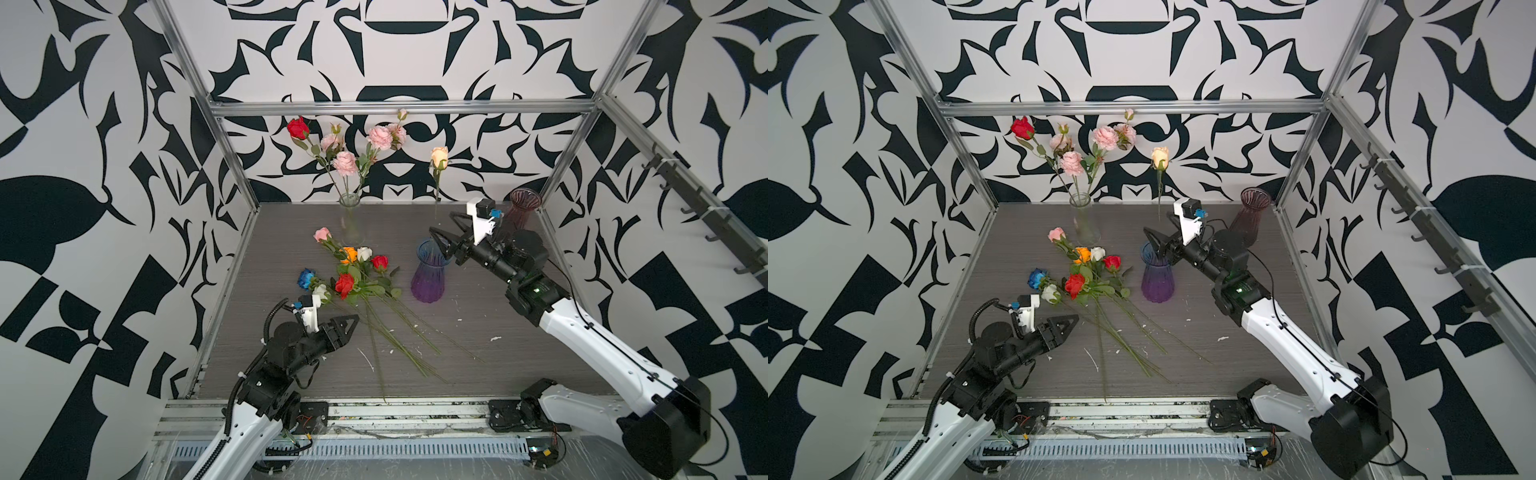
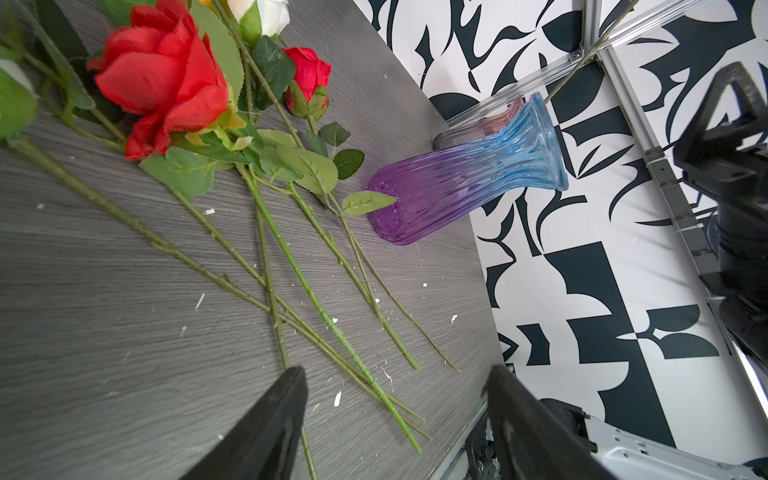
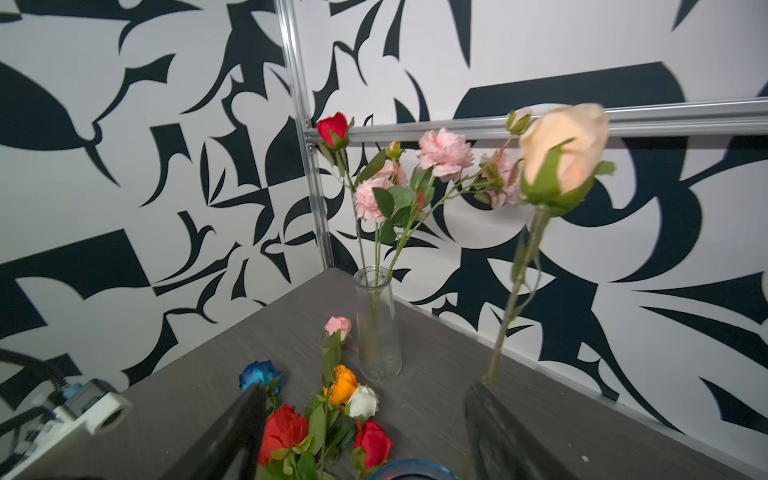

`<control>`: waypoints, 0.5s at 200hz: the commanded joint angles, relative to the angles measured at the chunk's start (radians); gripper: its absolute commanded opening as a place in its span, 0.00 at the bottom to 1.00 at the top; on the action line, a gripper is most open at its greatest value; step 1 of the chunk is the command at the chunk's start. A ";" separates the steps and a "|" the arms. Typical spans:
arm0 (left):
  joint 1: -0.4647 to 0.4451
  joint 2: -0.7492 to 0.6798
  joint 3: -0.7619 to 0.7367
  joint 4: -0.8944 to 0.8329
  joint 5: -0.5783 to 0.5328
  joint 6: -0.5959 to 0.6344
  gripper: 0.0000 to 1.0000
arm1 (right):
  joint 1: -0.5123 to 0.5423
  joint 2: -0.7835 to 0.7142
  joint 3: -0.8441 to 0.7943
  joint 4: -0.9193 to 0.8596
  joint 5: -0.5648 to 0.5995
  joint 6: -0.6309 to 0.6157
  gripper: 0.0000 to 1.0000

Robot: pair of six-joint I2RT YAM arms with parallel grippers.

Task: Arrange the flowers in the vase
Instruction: 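Move the right gripper back down to the rose pile stems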

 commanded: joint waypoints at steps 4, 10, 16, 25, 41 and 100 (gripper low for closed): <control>0.002 -0.013 -0.022 -0.005 -0.001 -0.006 0.73 | 0.168 -0.009 0.057 -0.182 0.066 -0.153 0.77; 0.002 -0.016 -0.022 -0.007 -0.001 -0.005 0.73 | 0.207 0.004 0.076 -0.226 0.084 -0.177 0.77; 0.002 -0.021 -0.023 -0.009 -0.002 -0.005 0.73 | 0.237 0.022 0.098 -0.269 0.094 -0.185 0.76; 0.002 -0.027 -0.024 -0.013 -0.004 -0.006 0.73 | 0.265 0.055 0.134 -0.323 0.099 -0.175 0.72; 0.002 -0.040 -0.024 -0.020 -0.006 -0.005 0.73 | 0.298 0.122 0.181 -0.392 0.103 -0.132 0.68; 0.002 -0.074 -0.025 -0.047 -0.014 -0.004 0.73 | 0.318 0.435 0.344 -0.600 0.077 0.052 0.55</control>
